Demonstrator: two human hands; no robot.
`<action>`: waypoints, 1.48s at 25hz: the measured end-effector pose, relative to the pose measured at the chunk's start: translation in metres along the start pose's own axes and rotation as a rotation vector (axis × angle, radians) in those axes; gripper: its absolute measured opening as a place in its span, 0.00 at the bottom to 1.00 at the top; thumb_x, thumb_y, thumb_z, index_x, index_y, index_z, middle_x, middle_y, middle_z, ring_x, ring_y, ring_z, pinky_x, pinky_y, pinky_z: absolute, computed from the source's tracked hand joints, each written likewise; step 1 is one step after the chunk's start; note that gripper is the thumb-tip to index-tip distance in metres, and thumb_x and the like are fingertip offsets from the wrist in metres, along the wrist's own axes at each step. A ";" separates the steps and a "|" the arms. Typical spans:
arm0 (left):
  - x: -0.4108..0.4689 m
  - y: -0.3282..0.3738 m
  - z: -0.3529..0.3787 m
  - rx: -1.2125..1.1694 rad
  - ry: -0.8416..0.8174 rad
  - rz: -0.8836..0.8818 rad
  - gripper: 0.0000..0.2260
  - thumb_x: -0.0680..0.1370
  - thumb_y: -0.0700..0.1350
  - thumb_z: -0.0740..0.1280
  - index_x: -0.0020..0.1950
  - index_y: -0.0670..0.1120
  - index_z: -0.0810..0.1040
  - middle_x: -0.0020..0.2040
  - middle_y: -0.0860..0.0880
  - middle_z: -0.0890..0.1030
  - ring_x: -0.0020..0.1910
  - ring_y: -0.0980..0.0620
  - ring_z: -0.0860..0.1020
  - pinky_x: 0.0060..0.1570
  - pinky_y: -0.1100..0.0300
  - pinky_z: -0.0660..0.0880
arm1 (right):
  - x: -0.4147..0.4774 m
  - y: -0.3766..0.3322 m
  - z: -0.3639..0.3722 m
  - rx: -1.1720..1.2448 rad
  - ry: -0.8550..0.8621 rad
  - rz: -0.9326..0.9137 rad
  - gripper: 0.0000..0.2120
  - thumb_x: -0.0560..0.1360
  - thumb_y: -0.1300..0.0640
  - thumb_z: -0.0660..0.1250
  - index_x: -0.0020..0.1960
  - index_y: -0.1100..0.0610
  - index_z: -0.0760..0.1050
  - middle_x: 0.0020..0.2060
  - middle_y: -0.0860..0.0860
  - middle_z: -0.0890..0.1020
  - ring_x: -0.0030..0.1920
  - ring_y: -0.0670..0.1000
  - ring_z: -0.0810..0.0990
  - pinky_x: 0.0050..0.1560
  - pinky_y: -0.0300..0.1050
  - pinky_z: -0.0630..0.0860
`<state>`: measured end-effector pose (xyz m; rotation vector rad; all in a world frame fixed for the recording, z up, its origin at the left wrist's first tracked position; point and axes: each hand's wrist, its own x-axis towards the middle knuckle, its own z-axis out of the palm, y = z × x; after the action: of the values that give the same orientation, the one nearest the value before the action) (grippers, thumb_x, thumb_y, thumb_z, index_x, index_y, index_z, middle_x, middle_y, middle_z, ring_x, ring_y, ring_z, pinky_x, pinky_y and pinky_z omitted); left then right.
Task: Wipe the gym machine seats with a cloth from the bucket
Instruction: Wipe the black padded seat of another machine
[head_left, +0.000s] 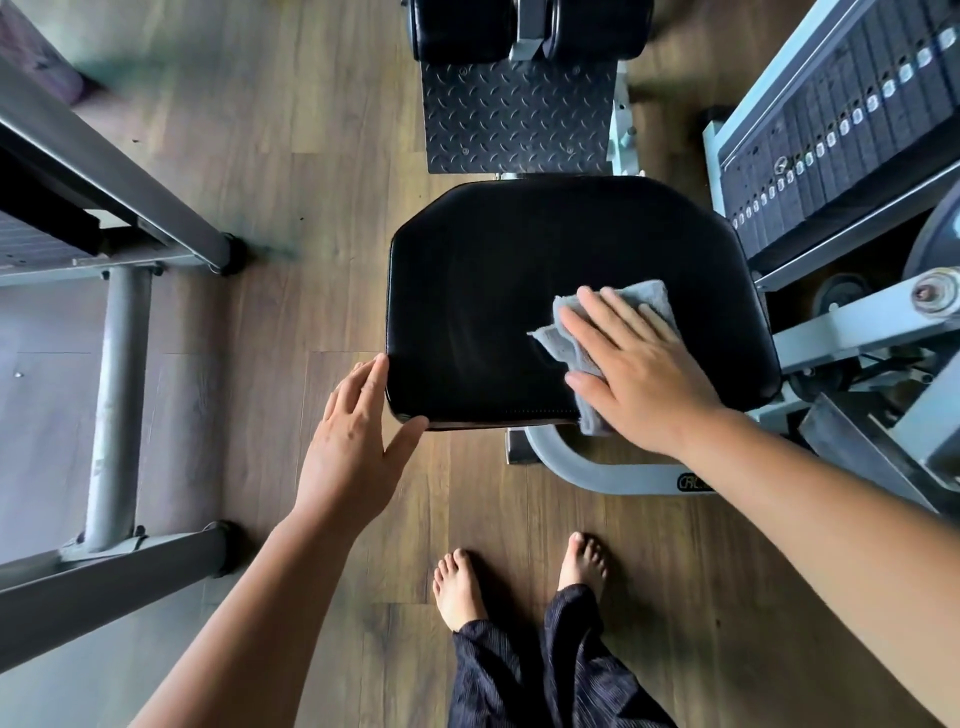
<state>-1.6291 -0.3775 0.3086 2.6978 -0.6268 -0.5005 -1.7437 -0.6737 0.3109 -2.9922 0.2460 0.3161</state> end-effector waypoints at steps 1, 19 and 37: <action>0.000 0.000 0.000 0.007 -0.002 -0.001 0.34 0.81 0.59 0.63 0.83 0.51 0.54 0.81 0.49 0.62 0.77 0.45 0.65 0.67 0.45 0.73 | -0.003 0.017 -0.002 -0.009 -0.017 -0.016 0.32 0.82 0.38 0.46 0.82 0.48 0.48 0.82 0.49 0.49 0.82 0.51 0.46 0.81 0.55 0.48; 0.002 -0.002 -0.001 -0.019 -0.013 0.005 0.35 0.80 0.59 0.64 0.83 0.51 0.54 0.80 0.49 0.63 0.77 0.45 0.66 0.65 0.44 0.74 | 0.104 0.090 -0.019 0.054 0.007 0.399 0.31 0.81 0.38 0.47 0.82 0.46 0.50 0.82 0.50 0.51 0.82 0.53 0.48 0.80 0.56 0.47; 0.002 -0.006 -0.001 -0.055 0.006 0.027 0.34 0.81 0.61 0.62 0.83 0.53 0.53 0.80 0.52 0.62 0.78 0.49 0.63 0.67 0.47 0.73 | 0.211 -0.052 -0.019 0.087 -0.031 0.235 0.32 0.82 0.40 0.48 0.82 0.51 0.48 0.82 0.55 0.50 0.82 0.56 0.46 0.80 0.58 0.45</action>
<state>-1.6243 -0.3733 0.3070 2.6343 -0.6377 -0.4958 -1.5277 -0.6565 0.2892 -2.8729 0.5948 0.3636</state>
